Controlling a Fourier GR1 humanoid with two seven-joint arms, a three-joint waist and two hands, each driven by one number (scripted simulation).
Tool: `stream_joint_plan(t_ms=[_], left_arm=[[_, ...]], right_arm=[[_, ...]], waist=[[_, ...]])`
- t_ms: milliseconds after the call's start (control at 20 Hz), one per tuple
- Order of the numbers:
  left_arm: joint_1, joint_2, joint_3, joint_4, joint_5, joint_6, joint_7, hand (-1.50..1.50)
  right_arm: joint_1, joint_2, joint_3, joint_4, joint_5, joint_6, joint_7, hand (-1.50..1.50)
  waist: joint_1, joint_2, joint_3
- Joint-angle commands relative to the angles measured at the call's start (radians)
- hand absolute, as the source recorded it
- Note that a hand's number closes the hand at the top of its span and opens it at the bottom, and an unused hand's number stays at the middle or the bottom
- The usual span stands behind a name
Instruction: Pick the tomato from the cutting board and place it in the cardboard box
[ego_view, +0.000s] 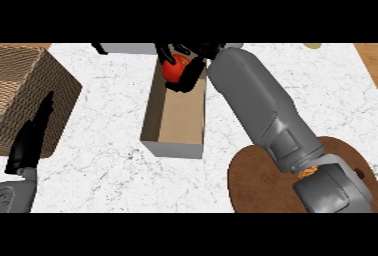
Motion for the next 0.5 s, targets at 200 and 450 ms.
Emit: stream_joint_plan(t_ms=[200, 450], left_arm=[[-0.086, -0.017, -0.029, 0.019, -0.018, -0.014, 0.043, 0.00], [-0.091, -0.043, -0.053, 0.034, -0.034, -0.006, 0.020, 0.00]], right_arm=[[-0.011, 0.009, 0.173, 0.066, -0.133, -0.160, 0.106, 1.50], [0.022, 0.010, 0.211, 0.118, -0.212, -0.082, 0.198, -1.50]], waist=[[0.057, 0.010, -0.001], [0.081, 0.017, -0.001]])
